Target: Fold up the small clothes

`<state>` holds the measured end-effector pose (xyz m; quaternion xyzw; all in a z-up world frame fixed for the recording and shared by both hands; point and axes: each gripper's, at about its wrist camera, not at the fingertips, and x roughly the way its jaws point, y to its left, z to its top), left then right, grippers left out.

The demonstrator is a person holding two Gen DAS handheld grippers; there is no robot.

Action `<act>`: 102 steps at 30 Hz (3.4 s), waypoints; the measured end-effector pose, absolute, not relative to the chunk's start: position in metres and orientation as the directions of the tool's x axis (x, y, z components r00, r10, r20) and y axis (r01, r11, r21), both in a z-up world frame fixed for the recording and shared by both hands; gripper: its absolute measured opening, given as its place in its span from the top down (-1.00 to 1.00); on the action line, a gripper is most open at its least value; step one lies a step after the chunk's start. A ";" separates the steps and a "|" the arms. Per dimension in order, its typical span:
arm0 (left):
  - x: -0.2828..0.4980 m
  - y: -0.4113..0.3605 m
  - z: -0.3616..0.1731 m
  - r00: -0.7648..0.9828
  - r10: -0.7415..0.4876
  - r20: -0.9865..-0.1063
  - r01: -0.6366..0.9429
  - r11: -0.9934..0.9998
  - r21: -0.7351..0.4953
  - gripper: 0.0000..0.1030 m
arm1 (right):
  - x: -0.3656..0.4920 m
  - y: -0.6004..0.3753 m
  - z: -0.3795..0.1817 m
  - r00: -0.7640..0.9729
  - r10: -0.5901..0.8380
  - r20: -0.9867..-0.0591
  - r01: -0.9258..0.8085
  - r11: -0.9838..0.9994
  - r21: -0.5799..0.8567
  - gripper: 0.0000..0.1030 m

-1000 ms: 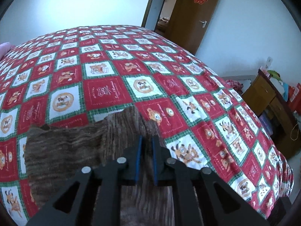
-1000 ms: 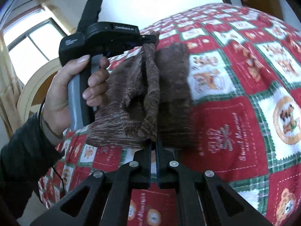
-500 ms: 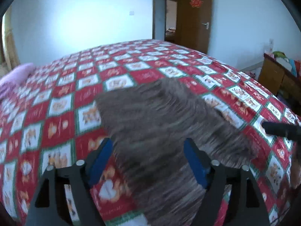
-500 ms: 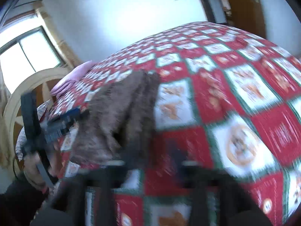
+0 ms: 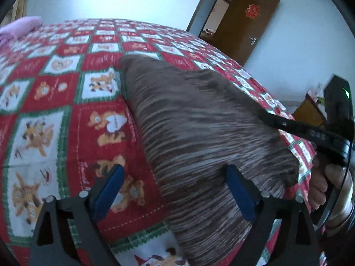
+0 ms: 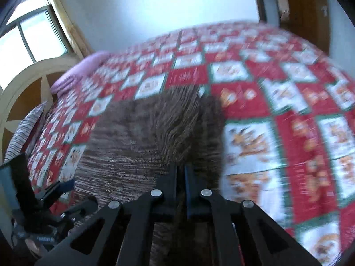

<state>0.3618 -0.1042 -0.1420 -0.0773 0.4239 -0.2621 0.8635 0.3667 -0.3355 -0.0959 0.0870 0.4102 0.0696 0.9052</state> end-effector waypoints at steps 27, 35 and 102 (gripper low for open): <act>0.366 -0.094 -0.145 0.568 -0.381 -0.729 0.224 0.924 -0.309 -1.00 | 0.313 -0.309 -0.106 0.512 0.275 -0.814 -0.242 0.955 0.170 0.17; 0.358 -0.098 -0.147 0.571 -0.354 -0.741 0.220 0.935 -0.277 -1.00 | 0.392 -0.231 -0.061 0.602 0.249 -0.759 -0.419 0.907 -0.035 0.50; 0.368 -0.121 -0.145 0.567 -0.425 -0.706 0.311 0.904 -0.294 -0.79 | 0.469 -0.383 -0.163 0.548 0.588 -0.595 -0.125 0.760 0.637 0.22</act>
